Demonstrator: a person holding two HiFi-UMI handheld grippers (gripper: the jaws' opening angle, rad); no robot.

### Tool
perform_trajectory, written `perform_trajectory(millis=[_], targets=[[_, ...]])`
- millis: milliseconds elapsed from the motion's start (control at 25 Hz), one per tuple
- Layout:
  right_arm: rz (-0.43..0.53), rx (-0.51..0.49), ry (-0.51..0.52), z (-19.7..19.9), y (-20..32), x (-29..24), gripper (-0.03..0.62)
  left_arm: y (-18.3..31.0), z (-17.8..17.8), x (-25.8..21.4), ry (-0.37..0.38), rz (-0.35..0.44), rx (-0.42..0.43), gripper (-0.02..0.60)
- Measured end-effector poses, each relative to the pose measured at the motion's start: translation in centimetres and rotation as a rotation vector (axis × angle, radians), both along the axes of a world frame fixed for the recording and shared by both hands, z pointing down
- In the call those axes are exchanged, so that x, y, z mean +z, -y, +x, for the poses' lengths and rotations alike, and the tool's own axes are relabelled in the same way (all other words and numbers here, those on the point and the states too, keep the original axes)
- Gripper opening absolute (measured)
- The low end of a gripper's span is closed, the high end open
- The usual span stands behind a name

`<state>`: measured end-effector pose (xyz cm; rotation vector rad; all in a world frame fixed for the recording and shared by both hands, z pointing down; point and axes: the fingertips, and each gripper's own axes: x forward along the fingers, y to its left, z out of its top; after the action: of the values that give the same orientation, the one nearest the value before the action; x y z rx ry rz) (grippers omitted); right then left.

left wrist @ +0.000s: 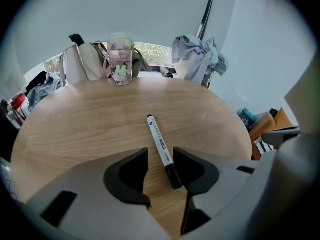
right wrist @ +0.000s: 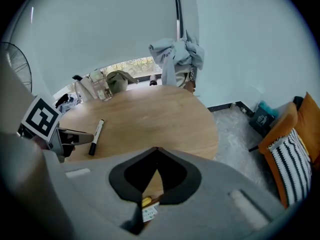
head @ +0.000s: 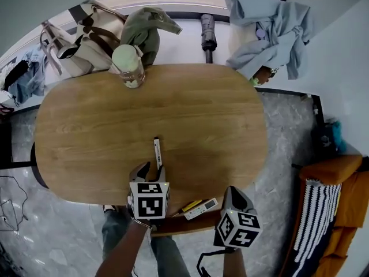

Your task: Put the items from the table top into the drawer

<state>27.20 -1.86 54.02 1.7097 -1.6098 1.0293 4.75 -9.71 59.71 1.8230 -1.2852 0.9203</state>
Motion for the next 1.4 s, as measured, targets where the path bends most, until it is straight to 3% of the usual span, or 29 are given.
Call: perform_trajectory(millis=[320, 680, 960, 1400], targets=[[-0.012, -0.041, 0.005, 0.9, 1.8, 1.1, 0.005, 1.9, 0.7, 1.5, 0.016, -0.013, -0.046, 0.158], [-0.037, -0.007, 0.025, 2.3, 0.8, 2.3, 0.005, 2.3, 0.8, 2.1, 0.073, -0.029, -0.044, 0.143], [-0.036, 0.025, 0.027, 3.1, 0.3, 2.4, 0.005, 2.3, 1.1, 2.1, 0.093, -0.036, -0.034, 0.088], [-0.024, 0.070, 0.023, 2.8, -1.2, 2.0, 0.005, 1.7, 0.5, 2.1, 0.085, -0.039, 0.019, 0.063]])
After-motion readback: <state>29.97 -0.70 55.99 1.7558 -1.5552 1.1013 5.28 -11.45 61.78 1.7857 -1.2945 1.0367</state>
